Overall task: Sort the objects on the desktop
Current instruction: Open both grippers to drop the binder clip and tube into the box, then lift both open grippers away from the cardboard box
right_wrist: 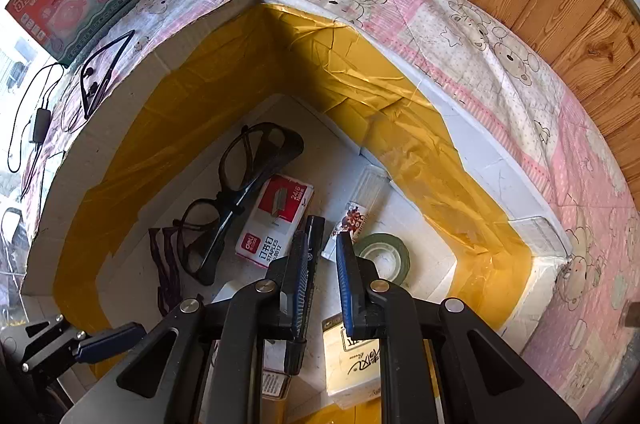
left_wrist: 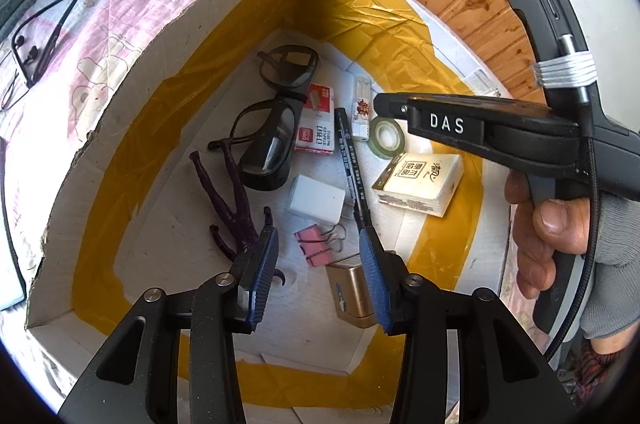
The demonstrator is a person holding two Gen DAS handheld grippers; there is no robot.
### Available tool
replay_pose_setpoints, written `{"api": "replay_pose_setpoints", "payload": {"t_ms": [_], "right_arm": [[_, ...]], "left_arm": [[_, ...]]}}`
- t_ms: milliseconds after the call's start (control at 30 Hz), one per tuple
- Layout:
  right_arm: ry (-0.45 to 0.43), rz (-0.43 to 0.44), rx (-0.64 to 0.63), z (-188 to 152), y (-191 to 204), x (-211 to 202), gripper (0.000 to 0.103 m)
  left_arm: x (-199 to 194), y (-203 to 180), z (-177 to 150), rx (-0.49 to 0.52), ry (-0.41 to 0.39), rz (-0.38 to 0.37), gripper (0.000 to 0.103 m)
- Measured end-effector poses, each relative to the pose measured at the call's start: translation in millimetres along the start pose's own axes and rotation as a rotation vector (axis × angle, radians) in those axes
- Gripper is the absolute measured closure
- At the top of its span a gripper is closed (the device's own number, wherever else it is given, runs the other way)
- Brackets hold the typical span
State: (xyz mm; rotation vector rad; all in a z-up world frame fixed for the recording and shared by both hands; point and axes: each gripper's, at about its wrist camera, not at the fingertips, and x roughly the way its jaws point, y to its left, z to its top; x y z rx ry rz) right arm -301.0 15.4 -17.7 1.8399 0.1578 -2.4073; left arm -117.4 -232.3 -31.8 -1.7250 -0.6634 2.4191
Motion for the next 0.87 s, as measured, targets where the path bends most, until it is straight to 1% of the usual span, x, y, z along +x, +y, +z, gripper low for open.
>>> {"api": "replay_pose_setpoints", "payload": {"t_ms": [200, 367, 467, 533, 600, 667, 767, 867], "right_arm": [[0.001, -0.022, -0.1, -23.9, 16.4, -18.3, 0.086], [-0.021, -0.049, -0.194, -52.8, 33.4, -38.7, 0.086], [-0.039, -0.036, -0.229, -67.8, 41.7, -50.9, 0.086], [-0.05, -0.035, -0.25, -78.7, 49.7, -59.1, 0.084], [-0.061, -0.039, -0.27, -89.2, 54.5, -65.4, 0.081], [-0.068, -0.038, -0.286, -98.4, 59.4, -70.1, 0.081], [-0.076, -0.042, -0.31, -111.3, 66.3, -76.3, 0.081], [-0.077, -0.043, -0.322, -118.3, 70.8, -79.8, 0.081]], "left_arm": [[-12.6, -7.6, -1.5, 0.045, -0.05, 0.05, 0.058], [-21.7, -9.1, -3.1, 0.055, -0.086, 0.07, 0.058], [-24.1, -6.9, -3.9, 0.047, -0.1, 0.072, 0.057], [-26.7, -6.5, -4.6, 0.046, -0.119, 0.066, 0.05], [-31.2, -7.4, -5.9, 0.049, -0.15, 0.063, 0.039], [-34.6, -8.0, -7.1, 0.053, -0.176, 0.071, 0.037], [-41.0, -8.1, -10.5, 0.053, -0.216, 0.062, 0.035], [-45.0, -7.9, -12.9, 0.048, -0.242, 0.078, 0.032]]}}
